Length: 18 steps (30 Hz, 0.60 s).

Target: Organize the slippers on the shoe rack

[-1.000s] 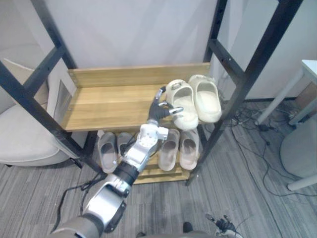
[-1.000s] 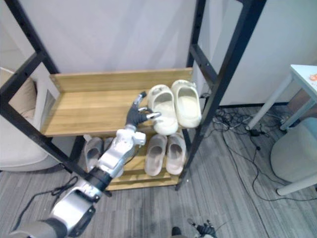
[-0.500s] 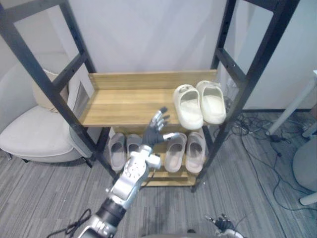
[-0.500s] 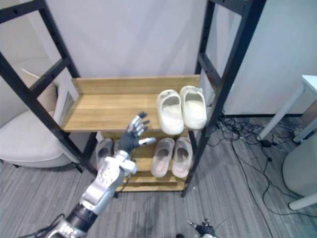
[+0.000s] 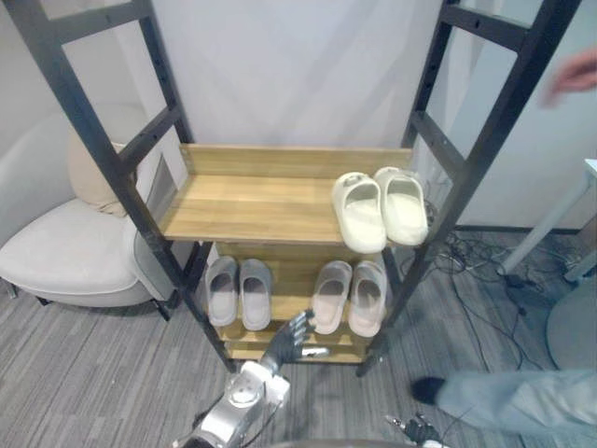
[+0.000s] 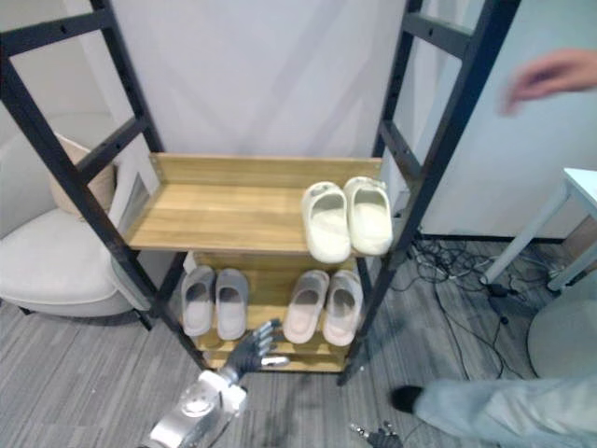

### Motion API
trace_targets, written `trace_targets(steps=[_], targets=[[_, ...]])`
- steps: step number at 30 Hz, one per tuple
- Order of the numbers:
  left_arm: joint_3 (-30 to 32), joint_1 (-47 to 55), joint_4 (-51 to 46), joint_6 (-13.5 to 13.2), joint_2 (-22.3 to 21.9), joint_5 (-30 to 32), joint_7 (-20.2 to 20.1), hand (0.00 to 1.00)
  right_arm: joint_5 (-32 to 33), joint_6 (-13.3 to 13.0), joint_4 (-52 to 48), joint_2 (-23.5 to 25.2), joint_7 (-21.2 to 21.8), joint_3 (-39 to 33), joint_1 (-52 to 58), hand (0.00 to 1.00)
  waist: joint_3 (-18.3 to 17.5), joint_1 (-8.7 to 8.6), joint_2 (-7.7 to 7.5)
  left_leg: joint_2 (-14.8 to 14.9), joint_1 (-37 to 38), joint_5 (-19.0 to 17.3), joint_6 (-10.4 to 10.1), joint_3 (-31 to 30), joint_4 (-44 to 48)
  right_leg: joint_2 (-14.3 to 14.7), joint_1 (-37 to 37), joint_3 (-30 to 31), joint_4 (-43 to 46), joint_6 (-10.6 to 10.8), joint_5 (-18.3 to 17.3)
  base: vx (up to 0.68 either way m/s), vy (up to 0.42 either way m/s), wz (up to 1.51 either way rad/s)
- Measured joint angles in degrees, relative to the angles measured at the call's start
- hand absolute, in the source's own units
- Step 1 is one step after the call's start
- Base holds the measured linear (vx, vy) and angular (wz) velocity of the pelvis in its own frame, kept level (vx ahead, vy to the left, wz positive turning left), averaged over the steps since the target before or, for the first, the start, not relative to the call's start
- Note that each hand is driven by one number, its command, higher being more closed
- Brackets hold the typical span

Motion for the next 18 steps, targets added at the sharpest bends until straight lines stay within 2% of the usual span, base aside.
trace_targets(steps=[1, 7, 12, 18], targets=[[1.2, 0.0, 5.0, 0.1, -0.8, 1.5, 0.2, 0.0, 0.0, -0.2, 0.2, 0.0, -0.1, 0.1, 0.4, 0.0, -0.3, 0.0, -0.36, 0.1, 0.3, -0.1, -0.1, -0.1, 0.0, 0.0, 0.3, 0.0, 0.1, 0.1, -0.5, -0.04, -0.006, 0.04], [4.5, -0.2, 17.0, 0.5, -1.8, 11.3, 2.9, 0.0, 0.0, -0.7, 1.9, -0.1, -0.5, 0.7, 0.5, 0.0, -0.2, 0.06, -0.93, 0.2, 0.5, -0.5, -0.8, 0.1, 0.0, 0.0, 0.4, 0.3, 0.1, 0.0, -0.8, -0.03, -0.004, -0.03], [8.4, -0.1, 21.4, 1.3, -2.8, 16.3, 5.9, 0.0, 0.0, -0.6, 2.3, 0.0, -1.1, 0.7, 1.1, 0.0, 0.1, 0.17, -0.92, 0.4, 0.8, -0.7, -1.0, 0.5, 0.0, 0.2, 0.4, 0.6, 0.1, 0.0, -0.8, 0.0, -0.001, -0.03], [11.3, -0.6, 23.3, 1.4, -3.4, 20.2, 7.4, 0.0, -0.1, -0.6, 2.4, 0.0, -1.3, 0.7, 1.2, 0.0, 0.2, 0.2, -0.73, 0.6, 1.4, -1.0, -1.4, 1.3, 0.0, 0.6, 0.4, 1.7, 0.1, 0.0, -0.7, 0.01, -0.004, -0.09]])
